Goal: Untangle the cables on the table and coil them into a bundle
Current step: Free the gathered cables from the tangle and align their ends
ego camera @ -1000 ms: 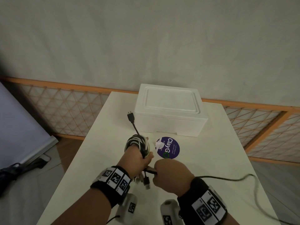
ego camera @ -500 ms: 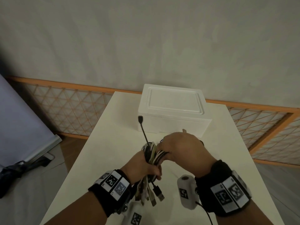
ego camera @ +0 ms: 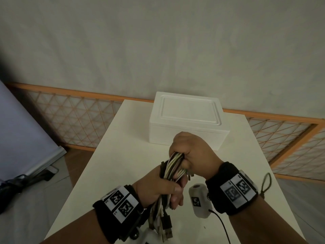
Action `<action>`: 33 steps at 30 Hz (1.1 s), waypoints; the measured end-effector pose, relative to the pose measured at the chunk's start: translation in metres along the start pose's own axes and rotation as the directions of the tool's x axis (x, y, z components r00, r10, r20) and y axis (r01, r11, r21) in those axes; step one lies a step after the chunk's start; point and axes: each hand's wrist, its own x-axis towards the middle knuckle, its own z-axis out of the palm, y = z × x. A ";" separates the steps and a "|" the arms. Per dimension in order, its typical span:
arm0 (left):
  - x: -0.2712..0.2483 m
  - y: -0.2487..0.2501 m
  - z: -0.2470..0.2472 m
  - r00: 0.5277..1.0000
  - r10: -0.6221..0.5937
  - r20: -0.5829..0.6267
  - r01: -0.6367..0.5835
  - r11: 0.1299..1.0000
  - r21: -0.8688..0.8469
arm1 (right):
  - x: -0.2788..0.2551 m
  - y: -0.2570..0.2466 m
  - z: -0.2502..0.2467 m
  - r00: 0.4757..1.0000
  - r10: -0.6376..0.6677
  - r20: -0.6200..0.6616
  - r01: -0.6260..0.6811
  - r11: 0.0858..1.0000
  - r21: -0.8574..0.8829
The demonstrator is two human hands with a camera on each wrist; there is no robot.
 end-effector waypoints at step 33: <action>-0.005 0.006 -0.014 0.976 0.070 0.206 -0.016 0.968 -0.250 | 0.003 -0.003 0.046 0.862 0.465 -0.204 -0.075 0.513 0.855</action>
